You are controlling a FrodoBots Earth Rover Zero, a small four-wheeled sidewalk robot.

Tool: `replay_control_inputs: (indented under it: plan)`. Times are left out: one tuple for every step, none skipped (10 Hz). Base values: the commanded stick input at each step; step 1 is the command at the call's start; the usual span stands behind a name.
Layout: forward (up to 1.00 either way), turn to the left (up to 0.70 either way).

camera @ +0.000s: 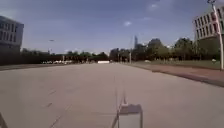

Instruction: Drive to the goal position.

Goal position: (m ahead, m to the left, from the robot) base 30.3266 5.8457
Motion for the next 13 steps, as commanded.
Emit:
replay_control_inputs:
  plan:
    - [1.00,0.01]
    - [1.00,0.01]
    - [1.00,0.01]
    - [1.00,0.01]
    - [1.00,0.01]
    - [1.00,0.01]
    - [1.00,0.01]
    - [1.00,0.01]
    - [1.00,0.01]
    - [1.00,0.01]
    - [1.00,0.01]
    - [1.00,0.01]
    - [1.00,0.01]
